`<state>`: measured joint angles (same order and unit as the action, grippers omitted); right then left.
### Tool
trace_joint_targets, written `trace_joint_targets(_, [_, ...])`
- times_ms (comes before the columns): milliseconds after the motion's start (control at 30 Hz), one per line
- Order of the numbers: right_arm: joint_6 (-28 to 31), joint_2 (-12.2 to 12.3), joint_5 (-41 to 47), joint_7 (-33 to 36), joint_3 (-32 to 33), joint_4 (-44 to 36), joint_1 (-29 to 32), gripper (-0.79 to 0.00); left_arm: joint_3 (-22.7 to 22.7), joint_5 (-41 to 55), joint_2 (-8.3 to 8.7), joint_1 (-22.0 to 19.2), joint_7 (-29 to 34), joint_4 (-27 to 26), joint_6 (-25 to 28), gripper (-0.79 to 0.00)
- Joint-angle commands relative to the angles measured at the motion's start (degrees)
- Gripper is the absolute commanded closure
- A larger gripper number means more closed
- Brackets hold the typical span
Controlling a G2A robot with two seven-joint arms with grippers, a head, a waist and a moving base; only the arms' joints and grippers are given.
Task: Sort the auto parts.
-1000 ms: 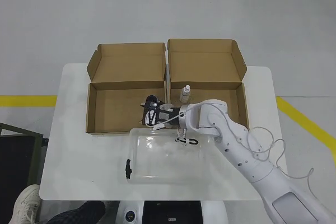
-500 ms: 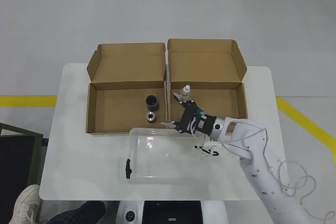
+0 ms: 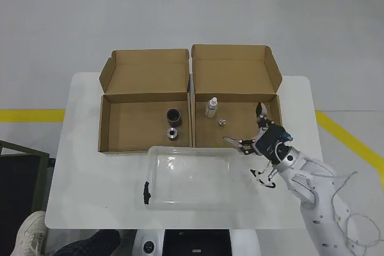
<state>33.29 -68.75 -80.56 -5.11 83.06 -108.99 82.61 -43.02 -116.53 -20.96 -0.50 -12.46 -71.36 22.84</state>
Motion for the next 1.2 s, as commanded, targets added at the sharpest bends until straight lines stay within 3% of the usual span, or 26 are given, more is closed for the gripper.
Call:
trace_joint_targets(0, [-1.0,0.2,0.1,-1.7,2.2,-0.6,2.5,-0.785,0.0,0.0,0.00,0.0,0.0,0.0,0.0,-0.785])
trace_joint_targets(267, [-3.4,0.8,1.3,-8.0,9.5,-1.4,11.0,-0.785,0.0,0.0,0.00,0.0,0.0,0.0,0.0,-0.785])
trace_joint_targets(600, [-8.1,1.1,0.7,-11.2,14.9,-3.0,18.6,-0.785,0.0,0.0,0.00,0.0,0.0,0.0,0.0,-0.785])
trace_joint_targets(1167, [-6.5,1.3,-0.1,-11.5,15.7,-2.9,19.7,-0.785,0.0,0.0,0.00,0.0,0.0,0.0,0.0,-0.784])
